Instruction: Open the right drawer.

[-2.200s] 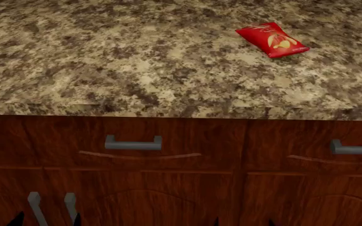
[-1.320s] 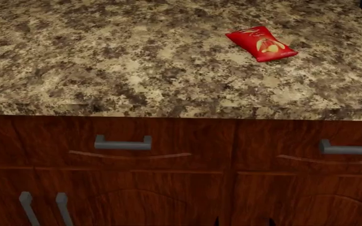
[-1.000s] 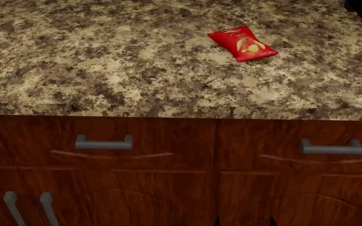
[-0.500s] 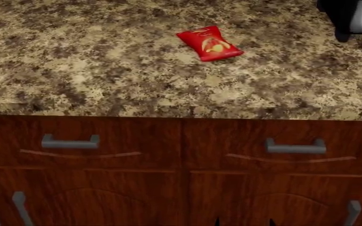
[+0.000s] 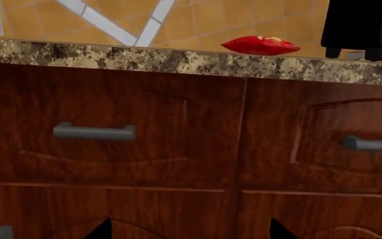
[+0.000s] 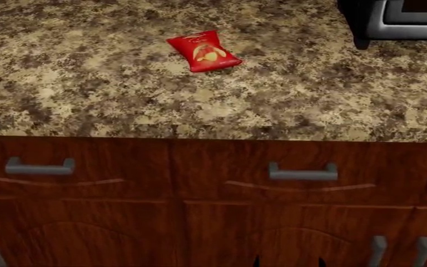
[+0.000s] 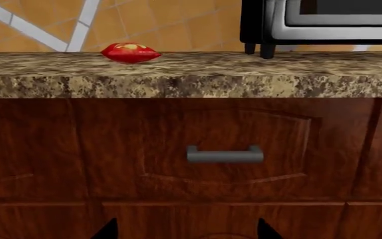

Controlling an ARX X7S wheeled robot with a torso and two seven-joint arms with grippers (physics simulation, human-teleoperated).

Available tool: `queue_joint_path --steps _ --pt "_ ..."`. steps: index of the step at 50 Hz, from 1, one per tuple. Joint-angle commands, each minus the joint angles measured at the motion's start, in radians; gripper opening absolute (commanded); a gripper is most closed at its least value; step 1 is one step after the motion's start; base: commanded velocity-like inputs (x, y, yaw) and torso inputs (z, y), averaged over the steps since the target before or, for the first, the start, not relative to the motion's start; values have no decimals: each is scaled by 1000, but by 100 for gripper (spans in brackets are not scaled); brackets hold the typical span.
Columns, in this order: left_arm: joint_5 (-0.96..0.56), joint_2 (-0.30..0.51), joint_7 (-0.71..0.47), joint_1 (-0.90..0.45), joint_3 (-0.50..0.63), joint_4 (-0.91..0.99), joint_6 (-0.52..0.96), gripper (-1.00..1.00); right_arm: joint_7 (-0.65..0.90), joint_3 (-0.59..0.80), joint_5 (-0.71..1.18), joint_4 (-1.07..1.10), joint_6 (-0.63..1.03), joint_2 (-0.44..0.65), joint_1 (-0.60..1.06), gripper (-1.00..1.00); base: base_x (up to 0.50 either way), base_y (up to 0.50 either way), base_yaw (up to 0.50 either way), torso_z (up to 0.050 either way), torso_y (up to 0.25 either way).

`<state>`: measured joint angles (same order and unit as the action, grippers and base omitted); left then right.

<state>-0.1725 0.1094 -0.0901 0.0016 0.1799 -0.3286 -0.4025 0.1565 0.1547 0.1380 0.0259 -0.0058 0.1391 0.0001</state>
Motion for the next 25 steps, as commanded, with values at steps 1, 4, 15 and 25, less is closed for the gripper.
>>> queue_joint_path --steps 1,4,15,25 --pt "-4 7 -11 -2 13 -2 -3 100 8 9 7 -6 -8 7 1 100 0 -258 0 0 0" --pt "-6 9 -13 -2 15 -1 -4 100 11 12 7 -10 -14 8 -1 100 0 -260 0 0 0" --pt "-1 15 -28 -2 27 0 -6 100 13 18 15 -36 -31 13 6 100 0 -259 0 0 0" --pt "-7 20 -34 -3 36 2 -7 100 14 23 20 -65 -53 17 15 100 0 -258 0 0 0"
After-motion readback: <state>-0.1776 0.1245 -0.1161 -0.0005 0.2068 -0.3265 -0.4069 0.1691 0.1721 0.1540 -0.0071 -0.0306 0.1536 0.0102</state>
